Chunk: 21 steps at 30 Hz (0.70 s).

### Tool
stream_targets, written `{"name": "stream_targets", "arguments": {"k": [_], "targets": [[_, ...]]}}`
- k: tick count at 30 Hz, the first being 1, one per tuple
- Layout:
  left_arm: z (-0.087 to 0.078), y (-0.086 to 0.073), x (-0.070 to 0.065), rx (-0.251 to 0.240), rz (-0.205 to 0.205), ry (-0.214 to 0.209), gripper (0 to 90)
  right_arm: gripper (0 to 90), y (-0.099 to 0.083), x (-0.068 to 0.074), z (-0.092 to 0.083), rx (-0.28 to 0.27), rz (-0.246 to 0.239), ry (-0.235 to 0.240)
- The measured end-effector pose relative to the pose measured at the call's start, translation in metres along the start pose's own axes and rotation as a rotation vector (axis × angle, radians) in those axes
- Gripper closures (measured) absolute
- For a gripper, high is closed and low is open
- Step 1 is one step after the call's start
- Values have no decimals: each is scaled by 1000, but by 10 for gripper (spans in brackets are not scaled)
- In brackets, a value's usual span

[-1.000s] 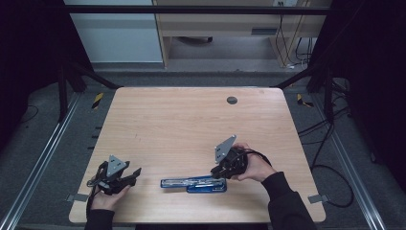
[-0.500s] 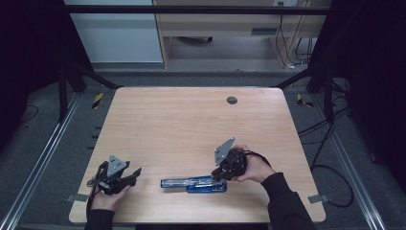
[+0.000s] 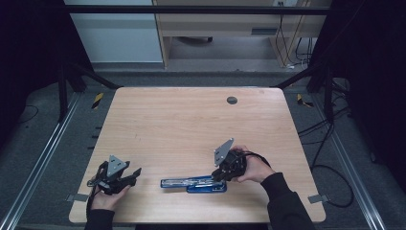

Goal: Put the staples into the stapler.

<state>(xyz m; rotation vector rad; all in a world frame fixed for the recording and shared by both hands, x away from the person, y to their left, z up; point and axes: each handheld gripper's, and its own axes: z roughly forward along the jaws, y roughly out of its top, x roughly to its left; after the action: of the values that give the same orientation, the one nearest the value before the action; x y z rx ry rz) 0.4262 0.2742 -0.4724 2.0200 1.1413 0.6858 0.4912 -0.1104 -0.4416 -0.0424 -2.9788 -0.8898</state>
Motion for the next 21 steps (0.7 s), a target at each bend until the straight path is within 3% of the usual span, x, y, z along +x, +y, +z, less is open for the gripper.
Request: {"name": "stream_targets", "arguments": {"k": [21], "targets": [[0,0,0,-1,-1,0,468,786,-2,0,6,3,-3,1]]}}
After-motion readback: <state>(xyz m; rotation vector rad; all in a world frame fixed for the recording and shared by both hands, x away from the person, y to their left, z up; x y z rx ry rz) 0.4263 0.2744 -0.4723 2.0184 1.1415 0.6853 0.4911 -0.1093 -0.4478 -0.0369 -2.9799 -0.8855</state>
